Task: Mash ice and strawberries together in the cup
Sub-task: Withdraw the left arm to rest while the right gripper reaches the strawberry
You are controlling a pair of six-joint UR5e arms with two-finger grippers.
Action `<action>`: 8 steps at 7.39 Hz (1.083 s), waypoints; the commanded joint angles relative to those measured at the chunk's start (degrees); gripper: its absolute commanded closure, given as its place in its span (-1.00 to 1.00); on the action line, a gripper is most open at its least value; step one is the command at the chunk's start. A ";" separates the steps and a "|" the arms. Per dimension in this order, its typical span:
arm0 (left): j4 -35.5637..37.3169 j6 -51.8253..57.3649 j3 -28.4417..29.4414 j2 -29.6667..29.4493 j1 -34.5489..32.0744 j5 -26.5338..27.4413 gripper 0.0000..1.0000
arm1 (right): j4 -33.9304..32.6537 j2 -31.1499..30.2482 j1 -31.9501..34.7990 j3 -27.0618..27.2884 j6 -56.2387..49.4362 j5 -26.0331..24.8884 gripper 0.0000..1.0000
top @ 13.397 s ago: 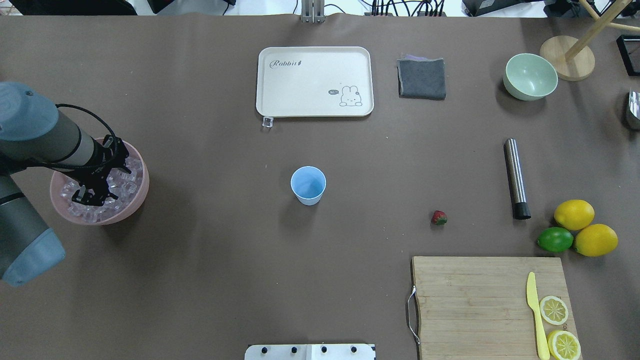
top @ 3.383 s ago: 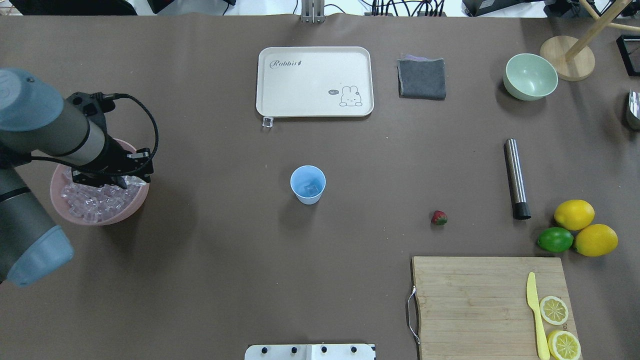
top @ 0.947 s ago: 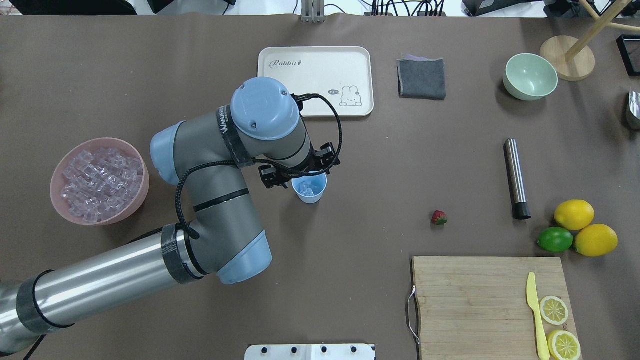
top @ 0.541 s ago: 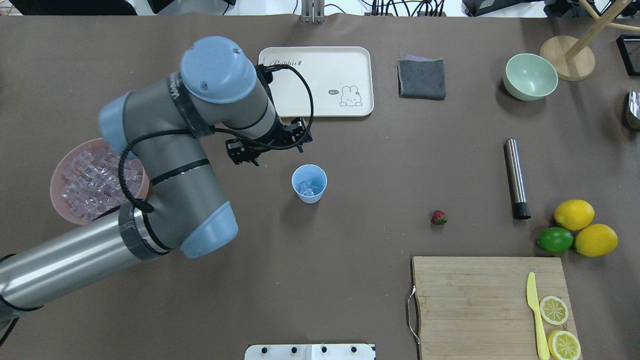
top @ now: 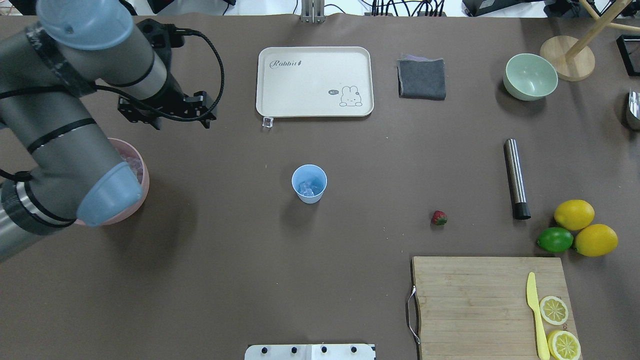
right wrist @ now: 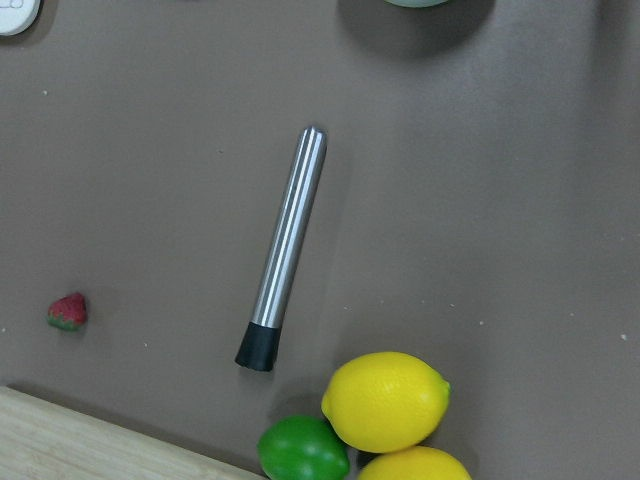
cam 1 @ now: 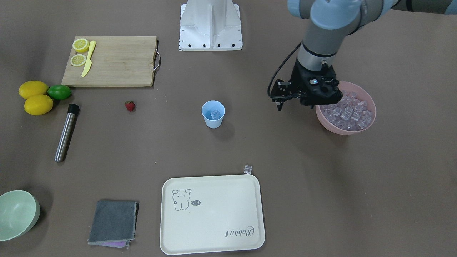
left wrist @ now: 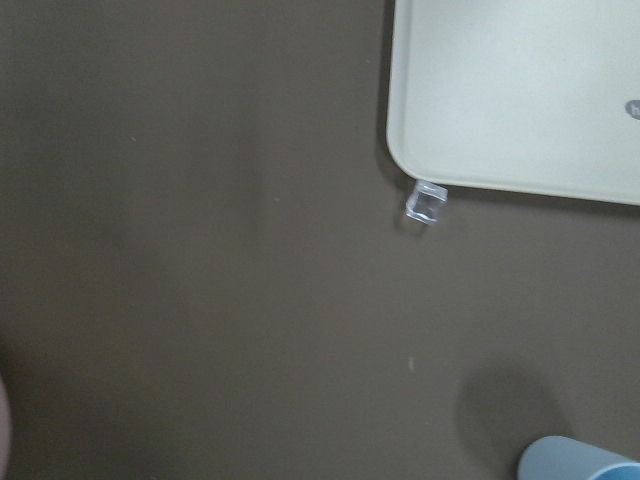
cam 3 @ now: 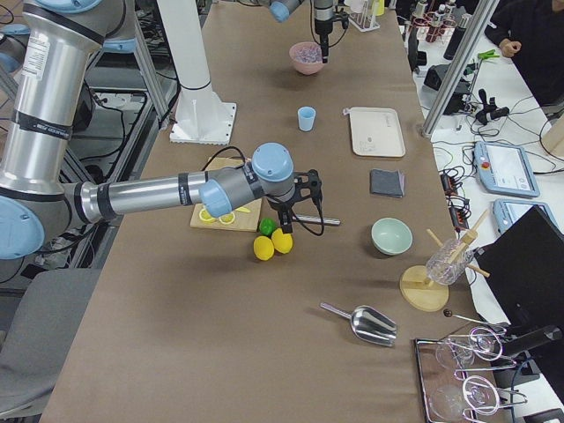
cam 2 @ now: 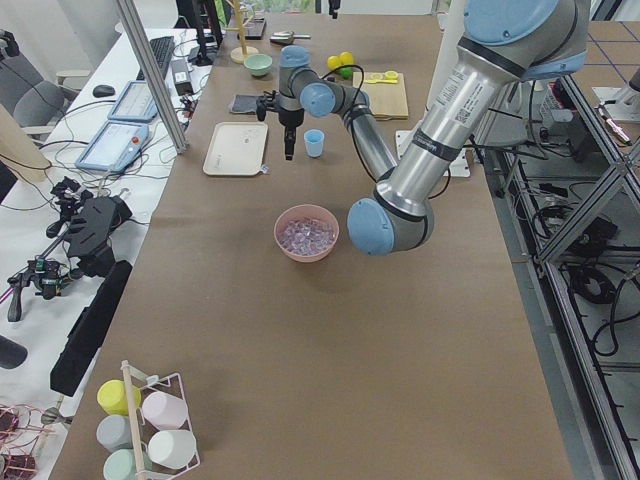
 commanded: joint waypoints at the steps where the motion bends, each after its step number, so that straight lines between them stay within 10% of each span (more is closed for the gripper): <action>1: 0.31 11.77 -2.71 7.11 -5.81 -0.26 -0.94 | 0.26 8.67 -9.36 1.14 16.83 -3.95 -1.00; 8: 1.45 32.84 -1.75 17.33 -17.97 -8.16 -0.94 | 0.08 21.36 -42.97 -4.45 38.63 -30.94 -0.97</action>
